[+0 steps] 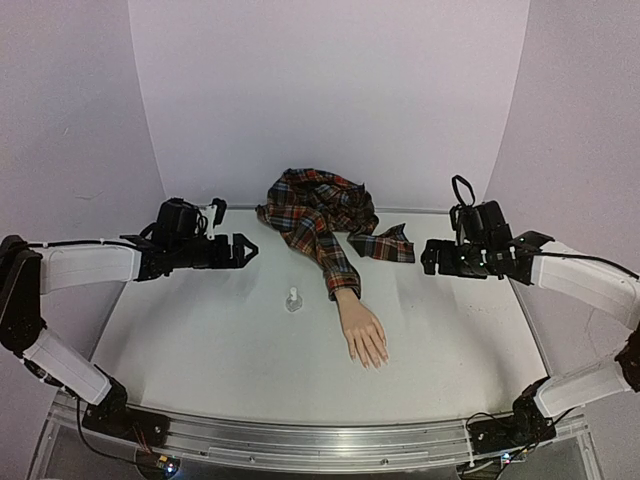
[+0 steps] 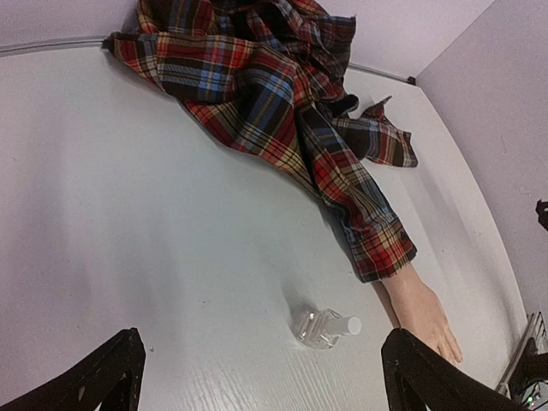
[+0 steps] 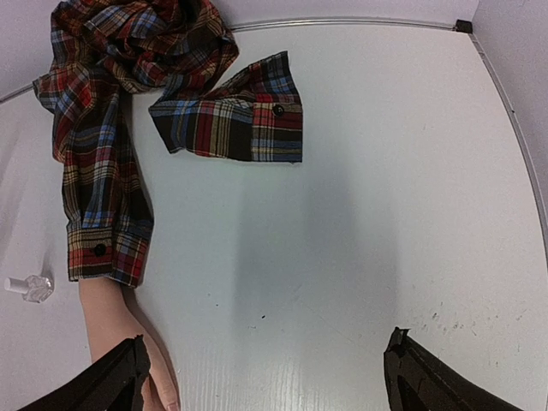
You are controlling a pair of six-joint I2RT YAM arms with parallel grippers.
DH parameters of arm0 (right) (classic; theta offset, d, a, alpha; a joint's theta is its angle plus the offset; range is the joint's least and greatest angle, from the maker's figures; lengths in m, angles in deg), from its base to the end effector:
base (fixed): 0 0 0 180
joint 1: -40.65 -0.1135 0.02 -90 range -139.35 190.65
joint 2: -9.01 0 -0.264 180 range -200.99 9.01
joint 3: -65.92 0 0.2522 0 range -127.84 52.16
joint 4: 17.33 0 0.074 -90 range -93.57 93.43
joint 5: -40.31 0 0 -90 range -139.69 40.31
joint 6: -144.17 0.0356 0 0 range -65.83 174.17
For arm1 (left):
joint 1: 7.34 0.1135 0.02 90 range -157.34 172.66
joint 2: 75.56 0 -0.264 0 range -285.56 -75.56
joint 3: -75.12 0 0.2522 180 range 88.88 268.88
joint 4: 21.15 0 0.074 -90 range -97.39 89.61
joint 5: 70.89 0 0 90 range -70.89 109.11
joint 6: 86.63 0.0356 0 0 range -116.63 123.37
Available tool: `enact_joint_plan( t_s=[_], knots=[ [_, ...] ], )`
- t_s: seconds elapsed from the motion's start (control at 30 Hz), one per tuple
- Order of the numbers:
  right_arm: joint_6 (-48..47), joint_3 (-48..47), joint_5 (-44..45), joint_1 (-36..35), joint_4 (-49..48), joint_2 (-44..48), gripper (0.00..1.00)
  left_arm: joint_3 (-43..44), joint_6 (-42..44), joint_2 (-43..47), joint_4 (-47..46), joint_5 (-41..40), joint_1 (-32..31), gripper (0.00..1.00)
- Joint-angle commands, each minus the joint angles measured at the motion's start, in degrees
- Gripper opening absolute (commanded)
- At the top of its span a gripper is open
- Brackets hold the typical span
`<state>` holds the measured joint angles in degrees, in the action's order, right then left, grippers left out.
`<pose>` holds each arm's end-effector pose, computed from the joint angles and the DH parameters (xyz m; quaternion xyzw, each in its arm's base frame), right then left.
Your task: Paint the nails
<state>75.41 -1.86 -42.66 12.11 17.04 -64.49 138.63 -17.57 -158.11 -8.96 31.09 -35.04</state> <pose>0.2477 0.1298 0.2711 -0.0318 0.9047 0.1268 0.4054 0.2774 -0.1540 0.2366 0.1022 0.8621 -0.2838 0.4072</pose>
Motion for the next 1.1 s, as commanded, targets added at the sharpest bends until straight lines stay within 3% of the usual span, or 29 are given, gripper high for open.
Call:
enact_joint_plan(
  t_s=[0.0, 0.27, 0.4, 0.57, 0.73, 0.87, 1.07],
  knots=[
    [1.7, -2.9, 0.9, -1.0, -0.4, -0.6, 0.98, -1.8, -0.8, -0.9, -4.0, -3.7, -4.1, 1.0],
    [2.9, 1.8, -0.3, -1.2, -4.1, 5.2, 0.98, -14.2, -3.3, -0.9, -21.0, -2.4, -9.3, 0.95],
    [2.1, 4.1, 1.6, -1.2, -4.9, 8.0, 0.98, -20.4, 0.8, -3.0, -35.7, -0.3, -11.9, 0.9],
    [1.6, 5.7, 0.8, -1.2, -5.0, 11.6, 0.98, -27.9, 7.1, -11.9, -62.5, 1.5, -13.1, 0.77],
    [2.0, 7.7, 1.0, -1.2, -4.9, 15.1, 0.98, -24.3, 13.7, -24.2, -71.7, -0.5, -15.1, 0.64],
    [2.7, 9.0, 1.4, -1.2, -4.2, 17.9, 0.98, -22.5, 15.2, -33.0, -81.5, -2.7, -15.6, 0.63],
    [2.8, 10.1, 2.3, -1.1, -3.2, 21.1, 0.98, -17.3, 18.7, -39.3, -81.2, -4.4, -17.7, 0.59]
  ],
)
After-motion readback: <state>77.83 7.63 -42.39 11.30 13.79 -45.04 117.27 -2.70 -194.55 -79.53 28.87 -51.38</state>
